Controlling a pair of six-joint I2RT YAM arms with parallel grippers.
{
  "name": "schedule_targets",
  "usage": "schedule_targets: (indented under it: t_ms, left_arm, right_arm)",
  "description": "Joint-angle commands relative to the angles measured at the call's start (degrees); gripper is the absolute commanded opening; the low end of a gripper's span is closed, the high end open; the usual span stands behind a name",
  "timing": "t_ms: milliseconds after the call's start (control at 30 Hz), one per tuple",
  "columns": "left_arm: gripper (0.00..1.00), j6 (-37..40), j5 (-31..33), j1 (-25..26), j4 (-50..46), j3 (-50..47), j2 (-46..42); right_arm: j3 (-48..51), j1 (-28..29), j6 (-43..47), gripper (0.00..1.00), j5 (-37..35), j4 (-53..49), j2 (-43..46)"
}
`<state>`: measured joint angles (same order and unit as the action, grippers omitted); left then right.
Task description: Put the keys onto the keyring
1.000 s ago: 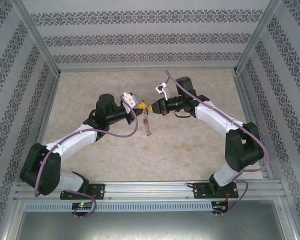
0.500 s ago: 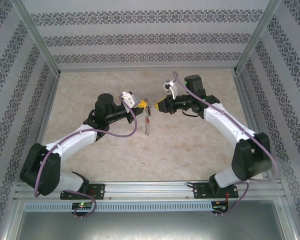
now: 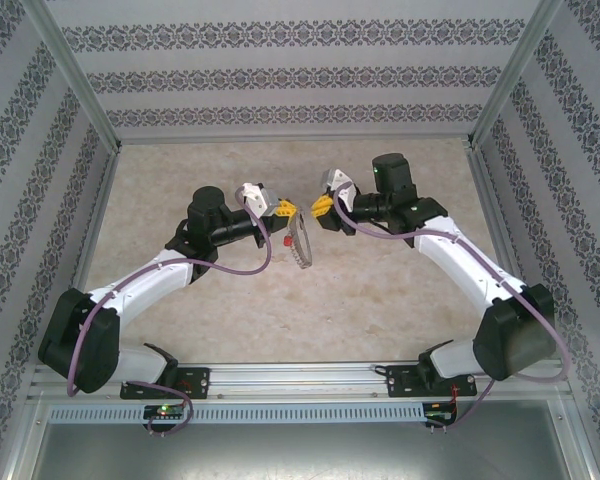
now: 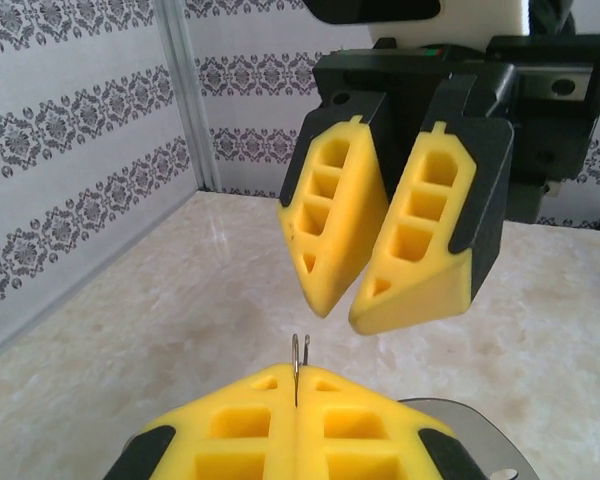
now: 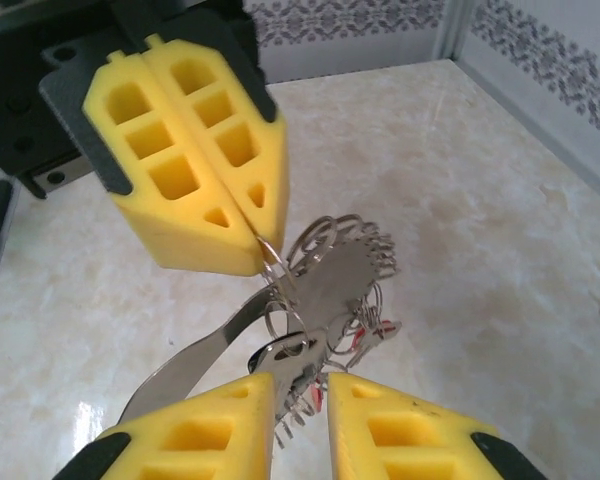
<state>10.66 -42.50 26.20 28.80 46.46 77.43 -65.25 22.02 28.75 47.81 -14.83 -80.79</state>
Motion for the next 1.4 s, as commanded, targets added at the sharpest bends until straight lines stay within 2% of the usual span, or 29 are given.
schedule_targets:
  t_ms: [0,300,500,1000,1367]
  left_arm:
    - [0.0,-0.9,-3.18,0.6,3.89,1.16,-1.01]
    - [0.0,-0.21,-5.53,0.54,3.12,2.48,0.06]
    - [0.0,-0.15,-5.72,0.54,3.27,3.26,0.96]
    - [0.0,0.54,-5.42,0.55,1.98,2.85,0.36]
    - [0.0,0.73,-5.64,0.58,1.23,2.72,-0.44]
  right_arm:
    - [-3.04,0.51,9.34,0.2,5.56,-0.26,-1.85]
    - [-5.67,0.84,10.98,0.2,9.42,-1.62,-3.93]
    - [-5.91,1.03,11.18,0.28,12.28,-3.24,-4.34]
    - [-5.23,0.49,11.41,0.35,12.95,-5.81,-4.04]
    - [-4.95,0.52,11.59,0.33,12.09,-6.88,-3.87]
